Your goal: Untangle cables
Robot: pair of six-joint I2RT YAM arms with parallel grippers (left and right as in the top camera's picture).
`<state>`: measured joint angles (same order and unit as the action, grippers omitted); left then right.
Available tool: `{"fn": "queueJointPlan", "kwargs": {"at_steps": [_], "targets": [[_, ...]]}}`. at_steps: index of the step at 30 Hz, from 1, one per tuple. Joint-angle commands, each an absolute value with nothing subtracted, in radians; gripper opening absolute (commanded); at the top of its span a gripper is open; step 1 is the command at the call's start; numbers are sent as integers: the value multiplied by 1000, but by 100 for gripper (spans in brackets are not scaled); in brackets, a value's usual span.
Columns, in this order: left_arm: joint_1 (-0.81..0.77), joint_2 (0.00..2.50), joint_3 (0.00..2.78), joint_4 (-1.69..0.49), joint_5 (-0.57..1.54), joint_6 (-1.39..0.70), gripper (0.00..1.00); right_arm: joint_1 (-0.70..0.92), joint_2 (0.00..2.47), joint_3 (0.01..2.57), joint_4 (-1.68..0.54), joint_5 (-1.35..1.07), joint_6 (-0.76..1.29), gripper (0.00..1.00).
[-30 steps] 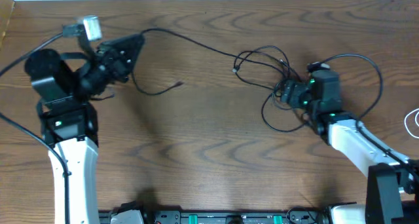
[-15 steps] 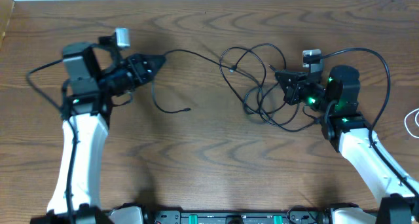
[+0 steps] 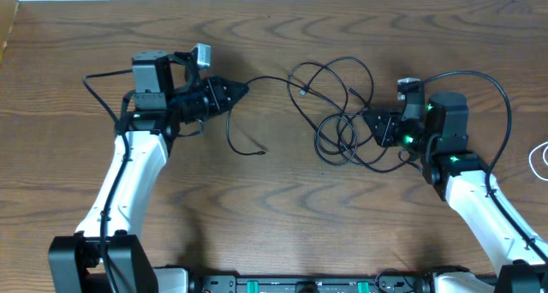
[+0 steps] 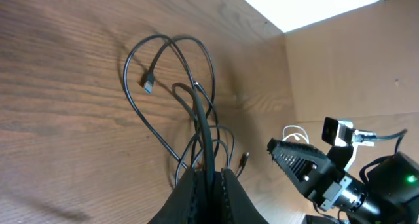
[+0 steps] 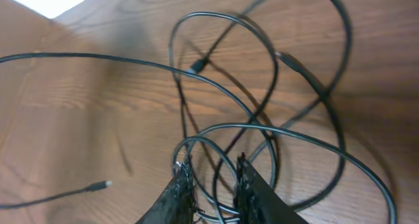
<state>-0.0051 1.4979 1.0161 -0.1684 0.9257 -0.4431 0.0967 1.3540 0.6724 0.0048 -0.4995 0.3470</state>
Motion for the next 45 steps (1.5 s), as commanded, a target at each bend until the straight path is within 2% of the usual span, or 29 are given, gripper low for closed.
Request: {"fn": "queueJointPlan", "kwargs": {"at_steps": [1, 2, 5, 11, 12, 13, 15, 17, 21, 23, 26, 28, 30, 35, 41, 45], "targets": [[-30, 1502, 1022, -167, 896, -424, 8, 123, 1390, 673, -1, -439, 373, 26], [-33, 1502, 1022, -167, 896, -424, 8, 131, 1405, 673, 0, -440, 374, 33], [-32, 1502, 1022, -168, 896, -424, 8, 153, 1459, 673, -2, -525, 353, 44], [-32, 1502, 1022, -168, 896, -424, 8, 176, 1559, 673, -15, -532, 295, 50], [-32, 1502, 1022, -168, 896, -424, 8, 180, 1572, 673, -11, -543, 295, 47], [-32, 1502, 1022, -168, 896, -424, 8, 184, 1582, 673, -7, -557, 294, 40], [-32, 1502, 1022, -168, 896, -424, 8, 191, 1591, 673, -2, -603, 294, 17], [-32, 1502, 1022, -168, 896, -424, 8, 196, 1589, 673, 7, -635, 294, 1], [-32, 1502, 1022, -168, 896, -424, 9, 195, 1586, 673, 200, -959, 307, 1], [-33, 1502, 1022, -170, 896, -424, 22, 196, 1586, 673, 367, -1101, 396, 1], [-33, 1502, 1022, -179, 897, -424, 48, 203, 1586, 673, 611, -1151, 579, 1], [-33, 1502, 1022, -179, 897, -424, 71, 214, 1586, 673, 726, -1142, 614, 1], [-33, 1502, 1022, -179, 901, -424, 79, 224, 1586, 673, 750, -1106, 614, 1], [-50, 1502, 1022, -179, 908, -424, 80, 266, 1586, 673, 688, -968, 613, 1], [-158, 1502, 1020, -179, 868, -364, 80, 286, 1586, 673, 677, -892, 650, 1], [-200, 1502, 1020, -179, 734, -546, 80, 286, 1586, 673, 677, -913, 639, 1]]}}
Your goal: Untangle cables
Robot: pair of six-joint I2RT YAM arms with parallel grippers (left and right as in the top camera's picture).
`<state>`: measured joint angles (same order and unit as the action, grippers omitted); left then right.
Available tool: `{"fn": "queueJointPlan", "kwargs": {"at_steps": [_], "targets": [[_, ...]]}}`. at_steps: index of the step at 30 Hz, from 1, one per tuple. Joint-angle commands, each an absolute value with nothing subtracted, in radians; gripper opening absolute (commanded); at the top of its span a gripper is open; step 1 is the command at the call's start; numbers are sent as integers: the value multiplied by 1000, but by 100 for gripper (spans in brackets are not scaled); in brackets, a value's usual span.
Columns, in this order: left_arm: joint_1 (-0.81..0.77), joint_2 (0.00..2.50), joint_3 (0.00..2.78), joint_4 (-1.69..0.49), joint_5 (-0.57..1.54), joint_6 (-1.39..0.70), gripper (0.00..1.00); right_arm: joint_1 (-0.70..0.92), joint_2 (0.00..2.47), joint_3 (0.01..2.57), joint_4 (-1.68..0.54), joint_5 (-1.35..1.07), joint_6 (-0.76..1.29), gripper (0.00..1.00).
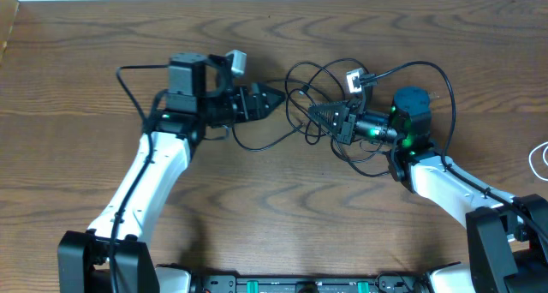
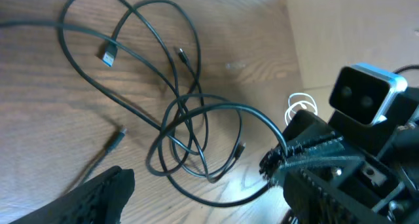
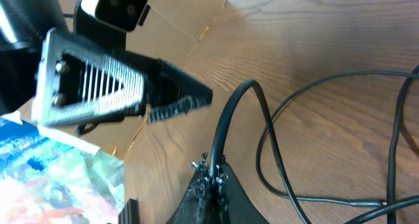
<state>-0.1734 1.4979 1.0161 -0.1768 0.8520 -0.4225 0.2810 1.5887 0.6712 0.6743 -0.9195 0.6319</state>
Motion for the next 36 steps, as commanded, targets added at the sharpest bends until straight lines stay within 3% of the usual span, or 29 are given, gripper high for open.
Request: {"fn": "queueJointPlan", "kwargs": {"at_steps": [1, 5, 11, 22, 26, 30, 36], "targets": [[-207, 1502, 1020, -179, 691, -627, 80, 286, 1586, 673, 677, -923, 628, 1], [-220, 1502, 1020, -178, 638, -956, 88, 287, 1586, 673, 661, -935, 616, 1], [-222, 1502, 1020, -174, 642, -1317, 89, 290, 1586, 673, 653, -934, 586, 1], [-299, 1503, 1020, -78, 638, -1443, 88, 333, 1586, 673, 649, -937, 566, 1], [-321, 1503, 1020, -40, 638, -1451, 80, 346, 1586, 673, 646, -934, 538, 1], [-332, 1503, 1020, -40, 637, -1494, 58, 352, 1586, 673, 639, -934, 537, 1], [-334, 1503, 1020, -40, 607, -1532, 56, 372, 1586, 673, 639, -934, 537, 1]]}}
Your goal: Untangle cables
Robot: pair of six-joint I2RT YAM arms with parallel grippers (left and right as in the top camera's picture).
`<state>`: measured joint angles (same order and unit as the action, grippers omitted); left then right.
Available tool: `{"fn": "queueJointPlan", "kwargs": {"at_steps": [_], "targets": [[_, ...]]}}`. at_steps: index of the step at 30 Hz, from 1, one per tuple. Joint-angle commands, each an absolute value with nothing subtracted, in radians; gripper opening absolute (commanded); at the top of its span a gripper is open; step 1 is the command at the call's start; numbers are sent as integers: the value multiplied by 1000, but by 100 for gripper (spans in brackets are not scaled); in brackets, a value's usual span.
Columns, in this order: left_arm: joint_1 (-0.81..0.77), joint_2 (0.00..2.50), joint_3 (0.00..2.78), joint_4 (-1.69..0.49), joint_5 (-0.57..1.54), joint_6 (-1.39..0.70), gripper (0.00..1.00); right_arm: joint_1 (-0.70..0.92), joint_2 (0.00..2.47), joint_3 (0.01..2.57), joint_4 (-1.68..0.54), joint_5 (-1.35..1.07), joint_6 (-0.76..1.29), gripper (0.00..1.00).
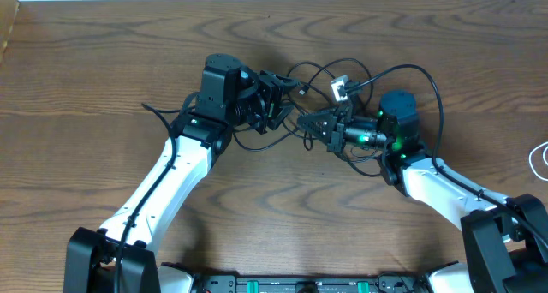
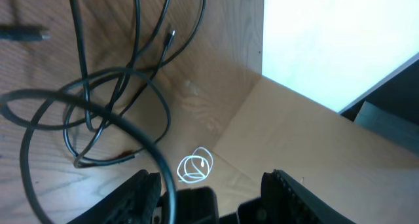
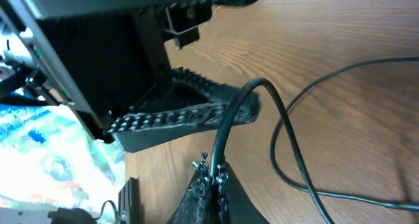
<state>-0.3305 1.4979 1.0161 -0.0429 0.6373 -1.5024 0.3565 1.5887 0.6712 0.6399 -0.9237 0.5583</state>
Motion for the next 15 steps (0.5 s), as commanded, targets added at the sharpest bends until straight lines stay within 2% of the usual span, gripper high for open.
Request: {"fn": "queueJointPlan", "kwargs": {"at_steps": [1, 3, 6, 12, 15], "targets": [[-334, 1504, 1020, -40, 607, -1532, 56, 375, 1586, 673, 639, -934, 537, 1], [-334, 1504, 1020, -39, 607, -1532, 55, 380, 1586, 673, 639, -934, 537, 1], [-334, 1504, 1020, -40, 599, -1532, 42, 384, 1586, 673, 639, -934, 537, 1], [-334, 1504, 1020, -32, 586, -1532, 24, 384, 1586, 673, 639, -934, 537, 1], [-334, 1504, 1020, -33, 587, -1518, 22, 384, 1586, 673, 639, -934, 537, 1]]}}
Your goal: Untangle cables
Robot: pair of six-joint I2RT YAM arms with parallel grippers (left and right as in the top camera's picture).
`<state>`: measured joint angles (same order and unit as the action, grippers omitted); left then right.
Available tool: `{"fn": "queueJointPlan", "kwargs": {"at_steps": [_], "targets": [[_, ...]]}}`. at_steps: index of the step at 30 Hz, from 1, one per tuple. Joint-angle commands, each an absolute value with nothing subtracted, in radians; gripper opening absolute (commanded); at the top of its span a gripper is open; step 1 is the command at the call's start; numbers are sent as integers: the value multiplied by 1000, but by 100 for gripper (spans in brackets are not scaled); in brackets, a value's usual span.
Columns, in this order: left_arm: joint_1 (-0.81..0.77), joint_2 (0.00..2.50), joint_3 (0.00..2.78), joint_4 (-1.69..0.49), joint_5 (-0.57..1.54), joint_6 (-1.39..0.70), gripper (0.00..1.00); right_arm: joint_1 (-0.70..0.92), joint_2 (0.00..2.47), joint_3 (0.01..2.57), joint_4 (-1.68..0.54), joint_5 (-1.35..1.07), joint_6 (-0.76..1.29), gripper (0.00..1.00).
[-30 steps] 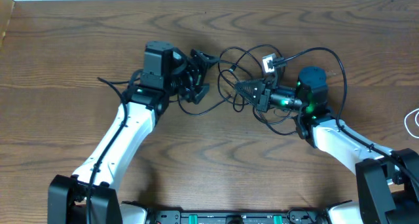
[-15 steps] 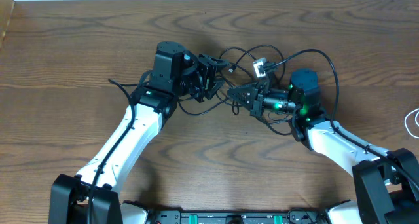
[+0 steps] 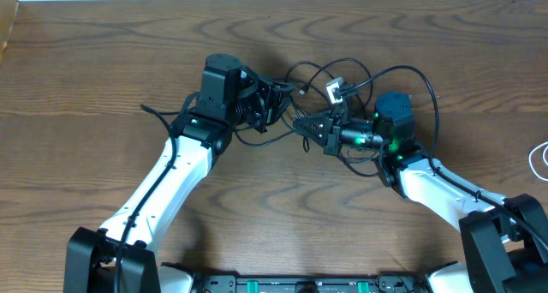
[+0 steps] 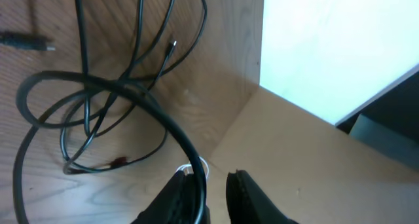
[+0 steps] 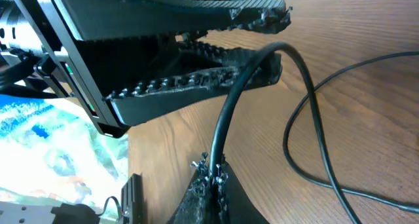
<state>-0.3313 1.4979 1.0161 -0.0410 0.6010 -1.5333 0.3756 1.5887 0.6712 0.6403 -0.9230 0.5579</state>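
Observation:
Black cables [image 3: 342, 79] lie tangled on the wooden table between the two arms. My right gripper [image 5: 214, 162] is shut on a thick black cable [image 5: 232, 112] and holds a loop of it up; this gripper [image 3: 301, 122] points left. My left gripper [image 3: 287, 98] meets it from the left. In the left wrist view the same loop [image 4: 131, 96] runs down between the left gripper's [image 4: 211, 177] jaws, lying against the left finger [image 4: 186, 191], with a gap still showing to the other finger. The right wrist view shows those toothed fingers [image 5: 196, 80] either side of the cable.
A white cable coil [image 3: 541, 160] lies at the table's right edge. Cable plug ends [image 4: 23, 42] rest on the wood near the tangle. A cardboard wall [image 4: 314, 165] stands behind the table.
The left gripper's jaws stood wide apart and have narrowed around the raised cable loop. The right gripper has shifted slightly left, still shut on the cable.
At first the left gripper was shut on a cable at the left, and the right gripper was open among the loops at the right. Then the left stood open, and the right held a cable raised toward it. Both met mid-table, and the left jaws narrowed.

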Motion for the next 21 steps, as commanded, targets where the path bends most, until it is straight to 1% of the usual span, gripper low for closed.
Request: {"fn": "queueJointPlan", "kwargs": {"at_steps": [1, 11, 13, 14, 15, 16, 21], "targets": [[-335, 1504, 1020, -33, 586, -1506, 22, 384, 1586, 673, 639, -934, 538, 1], [-358, 1504, 1019, -33, 582, -1443, 22, 384, 1586, 673, 639, -947, 538, 1], [-358, 1504, 1019, -37, 582, -1419, 19, 383, 1586, 673, 639, -953, 538, 1], [-358, 1504, 1019, -37, 583, -1414, 19, 383, 1586, 673, 639, -953, 538, 1], [-358, 1504, 1019, -37, 583, -1410, 12, 383, 1586, 673, 639, -953, 538, 1], [-358, 1504, 1019, -37, 583, -1410, 8, 383, 1586, 673, 639, -952, 538, 1], [-358, 1504, 1019, -35, 582, -1410, 8, 383, 1586, 673, 639, -952, 537, 1]]}}
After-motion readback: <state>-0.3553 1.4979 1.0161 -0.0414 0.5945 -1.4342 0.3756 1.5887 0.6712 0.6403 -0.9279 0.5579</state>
